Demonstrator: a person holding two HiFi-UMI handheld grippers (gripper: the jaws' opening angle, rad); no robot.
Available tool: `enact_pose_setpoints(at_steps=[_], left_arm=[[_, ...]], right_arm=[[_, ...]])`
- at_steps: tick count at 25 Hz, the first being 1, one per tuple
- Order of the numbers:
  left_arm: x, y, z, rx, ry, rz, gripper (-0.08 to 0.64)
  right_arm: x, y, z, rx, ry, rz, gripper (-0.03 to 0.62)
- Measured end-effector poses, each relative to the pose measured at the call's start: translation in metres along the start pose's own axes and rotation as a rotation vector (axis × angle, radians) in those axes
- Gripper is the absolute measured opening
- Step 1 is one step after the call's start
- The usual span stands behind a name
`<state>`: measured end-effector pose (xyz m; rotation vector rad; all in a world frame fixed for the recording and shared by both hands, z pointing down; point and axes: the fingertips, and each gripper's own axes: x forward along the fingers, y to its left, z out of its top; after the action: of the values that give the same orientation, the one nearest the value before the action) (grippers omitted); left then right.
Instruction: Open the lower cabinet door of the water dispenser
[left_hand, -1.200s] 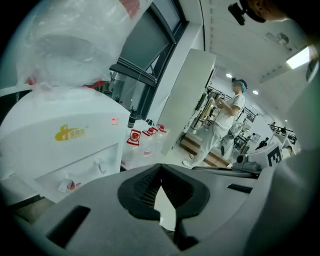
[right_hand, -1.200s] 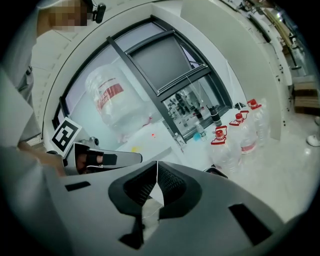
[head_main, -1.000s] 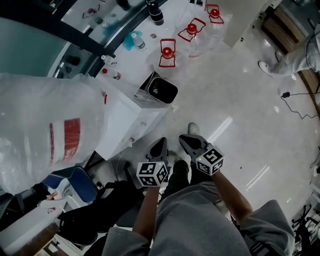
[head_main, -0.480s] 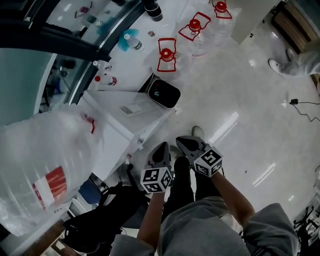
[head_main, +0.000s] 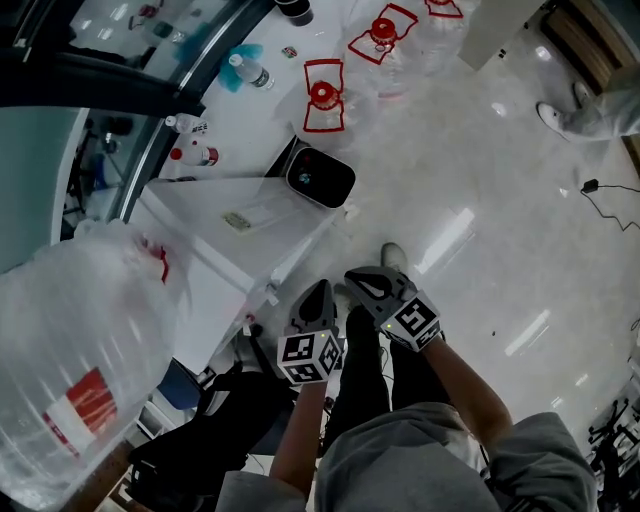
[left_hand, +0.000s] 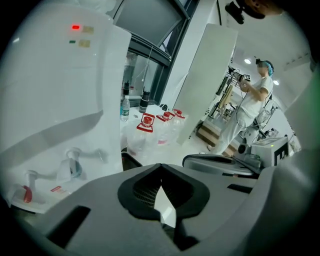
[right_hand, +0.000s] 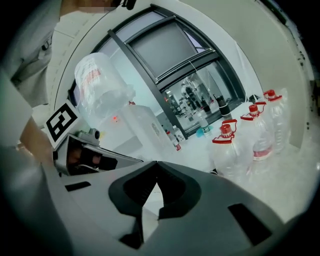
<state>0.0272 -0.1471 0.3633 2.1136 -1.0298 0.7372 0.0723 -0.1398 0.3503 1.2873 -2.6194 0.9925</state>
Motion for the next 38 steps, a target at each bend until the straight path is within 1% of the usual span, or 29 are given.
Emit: enact_pose_setpoints(at_steps=[4,7,9,13,15,17,19,22,25,30,34,35,38], left_arm=[[0.016,0.01,-0.011,0.005,-0.004,0.035,0.011],[0.031,0.022,-0.026,-0.023,0.002,0.058,0.011],[0.044,0.03,-0.036,-0.029,0.008,0.071,0.011],[0.067,0.045,-0.054,0.004,0.018,0.11,0.011],[0.079,0.052,-0.063,0.005,0.022,0.119,0.011],[0.093,0.059,-0.073,-0.018,0.023,0.126,0.011],[0.105,0.066,-0.083,-0.034,0.033,0.138,0.011],[0.118,0.077,-0.097,-0.082,0.046,0.162,0.011],[0.127,0.09,-0.106,-0.146,0.044,0.188,0.011],[0.139,0.111,-0.119,-0.211,0.042,0.234,0.011],[0.15,0.123,-0.13,-0.287,0.042,0.264,0.011],[0.151,0.125,-0.133,-0.294,0.045,0.269,0.011],[0.155,0.13,-0.141,-0.284,0.058,0.281,0.011]], right_arm=[[0.013,-0.012,-0.015,-0.093,-0.006,0.041,0.014],[0.029,-0.03,-0.037,-0.116,0.031,0.068,0.014],[0.04,-0.044,-0.055,-0.127,0.058,0.087,0.015],[0.059,-0.067,-0.087,-0.147,0.087,0.108,0.015],[0.069,-0.076,-0.102,-0.162,0.099,0.119,0.017],[0.079,-0.083,-0.116,-0.177,0.111,0.141,0.028],[0.087,-0.09,-0.133,-0.199,0.136,0.17,0.066],[0.097,-0.101,-0.154,-0.253,0.177,0.206,0.078],[0.109,-0.111,-0.165,-0.302,0.191,0.232,0.097],[0.132,-0.121,-0.182,-0.359,0.21,0.258,0.127],[0.154,-0.126,-0.201,-0.402,0.236,0.281,0.163],[0.16,-0.127,-0.205,-0.415,0.242,0.287,0.174],[0.179,-0.128,-0.215,-0.446,0.251,0.304,0.206]])
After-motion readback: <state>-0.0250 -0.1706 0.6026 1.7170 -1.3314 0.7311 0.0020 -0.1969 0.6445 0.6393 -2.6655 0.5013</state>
